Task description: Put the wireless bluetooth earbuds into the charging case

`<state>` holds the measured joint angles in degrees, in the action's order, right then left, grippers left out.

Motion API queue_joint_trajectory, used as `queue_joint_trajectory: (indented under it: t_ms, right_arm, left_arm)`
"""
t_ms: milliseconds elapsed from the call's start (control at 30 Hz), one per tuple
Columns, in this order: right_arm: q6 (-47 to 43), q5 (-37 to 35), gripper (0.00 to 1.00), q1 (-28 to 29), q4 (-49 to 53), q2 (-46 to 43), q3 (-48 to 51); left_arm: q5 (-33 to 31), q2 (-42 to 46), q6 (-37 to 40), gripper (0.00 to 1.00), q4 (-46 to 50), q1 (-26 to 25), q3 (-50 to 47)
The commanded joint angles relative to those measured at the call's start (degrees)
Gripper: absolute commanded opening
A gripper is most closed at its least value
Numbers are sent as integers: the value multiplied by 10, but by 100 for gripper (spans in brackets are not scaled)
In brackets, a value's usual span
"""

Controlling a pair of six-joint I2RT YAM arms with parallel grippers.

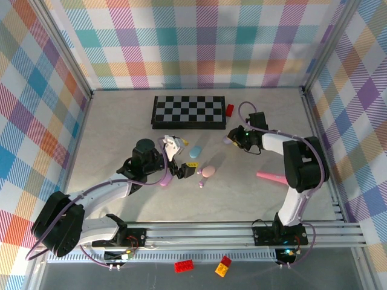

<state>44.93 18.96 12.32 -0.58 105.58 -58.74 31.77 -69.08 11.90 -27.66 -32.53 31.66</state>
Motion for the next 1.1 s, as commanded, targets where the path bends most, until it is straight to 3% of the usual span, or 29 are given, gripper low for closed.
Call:
queue_joint_trajectory:
  t_ms: [0, 233, 500, 600, 800, 1067]
  right_arm:
    - [-9, -8, 22, -4, -22, 20, -25]
    - [-15, -10, 35, -14, -17, 47, -30]
    - [-69, -71, 67, -19, 43, -23, -23]
    - [-94, -95, 74, -19, 71, -66, -12]
    - [-118, -106, 77, -16, 91, -167, 35]
    - [-136, -91, 77, 11, 100, -249, 76]
  left_arm:
    - [-13, 22, 11, 100, 19, -1, 1]
    - [-93, 40, 13, 100, 127, -2, 23]
    - [-200, 68, -12, 100, 303, -2, 73]
    - [-247, 69, -28, 100, 368, -2, 93]
    - [-324, 34, -63, 100, 519, -4, 141]
    - [-341, -31, -86, 96, 629, -10, 182]
